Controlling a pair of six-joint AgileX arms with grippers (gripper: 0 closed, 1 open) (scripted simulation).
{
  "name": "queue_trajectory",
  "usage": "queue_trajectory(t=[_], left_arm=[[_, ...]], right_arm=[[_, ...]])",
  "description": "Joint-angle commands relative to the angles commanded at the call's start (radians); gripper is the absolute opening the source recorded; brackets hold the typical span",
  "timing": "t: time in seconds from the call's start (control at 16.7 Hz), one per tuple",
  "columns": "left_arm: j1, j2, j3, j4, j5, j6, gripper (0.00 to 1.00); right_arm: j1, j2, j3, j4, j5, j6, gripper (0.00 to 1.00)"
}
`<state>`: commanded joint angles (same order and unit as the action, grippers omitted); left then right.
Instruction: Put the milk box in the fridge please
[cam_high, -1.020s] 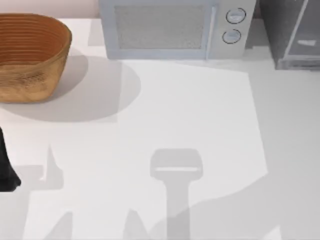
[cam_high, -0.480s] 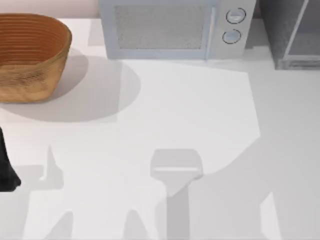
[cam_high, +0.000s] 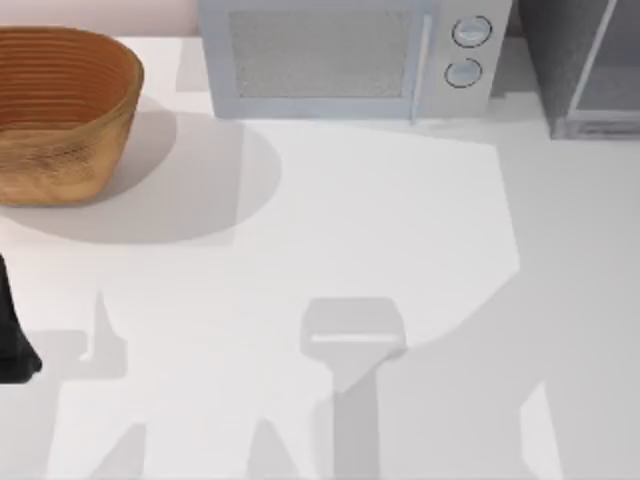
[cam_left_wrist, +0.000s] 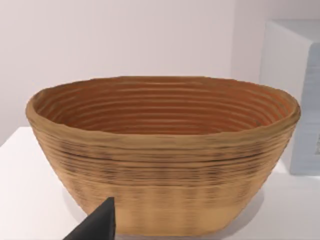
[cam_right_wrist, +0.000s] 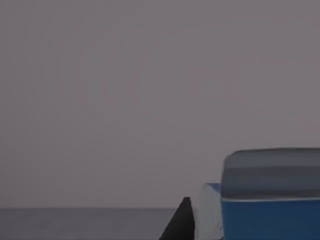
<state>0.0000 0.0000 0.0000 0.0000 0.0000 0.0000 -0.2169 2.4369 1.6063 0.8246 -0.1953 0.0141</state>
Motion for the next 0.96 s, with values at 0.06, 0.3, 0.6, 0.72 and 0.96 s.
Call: queue_trajectory(t=[0.06,0.3,0.6,0.72,0.96], left_arm=[[0.000,0.000,0.000,0.000,0.000,0.000,1.00],[0.000,0.000,0.000,0.000,0.000,0.000,1.00],[0.000,0.000,0.000,0.000,0.000,0.000,1.00],[0.000,0.000,0.000,0.000,0.000,0.000,1.00],[0.000,0.000,0.000,0.000,0.000,0.000,1.00]], right_arm=[[0.000,0.000,0.000,0.000,0.000,0.000,0.30],[0.000,0.000,0.000,0.000,0.000,0.000,0.60],[0.000,0.000,0.000,0.000,0.000,0.000,0.98],[0.000,0.000,0.000,0.000,0.000,0.000,1.00],[0.000,0.000,0.000,0.000,0.000,0.000,1.00]])
